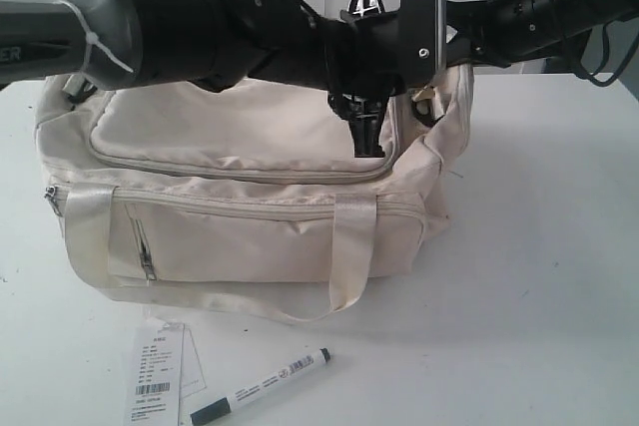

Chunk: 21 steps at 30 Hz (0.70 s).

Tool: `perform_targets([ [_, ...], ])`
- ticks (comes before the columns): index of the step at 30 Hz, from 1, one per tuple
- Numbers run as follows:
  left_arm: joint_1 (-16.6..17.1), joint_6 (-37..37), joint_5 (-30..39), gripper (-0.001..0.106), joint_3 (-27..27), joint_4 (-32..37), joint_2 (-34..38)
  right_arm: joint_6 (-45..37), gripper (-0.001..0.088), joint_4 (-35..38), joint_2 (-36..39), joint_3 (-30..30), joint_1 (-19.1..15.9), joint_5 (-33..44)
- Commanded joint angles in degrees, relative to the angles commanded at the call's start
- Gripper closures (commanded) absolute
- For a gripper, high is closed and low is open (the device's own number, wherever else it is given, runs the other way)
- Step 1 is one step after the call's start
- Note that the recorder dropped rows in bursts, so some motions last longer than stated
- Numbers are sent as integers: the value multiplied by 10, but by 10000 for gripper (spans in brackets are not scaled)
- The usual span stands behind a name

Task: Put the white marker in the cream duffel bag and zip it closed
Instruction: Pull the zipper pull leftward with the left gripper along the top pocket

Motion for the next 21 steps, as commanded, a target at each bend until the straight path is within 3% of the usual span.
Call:
perform_targets([
  [11, 0, -145, 91, 1053, 0, 8, -19, 0, 868, 0, 0, 0, 0, 0],
  [21, 1, -282, 168, 1053, 1, 107, -34, 0, 868, 0, 0, 0, 0, 0],
])
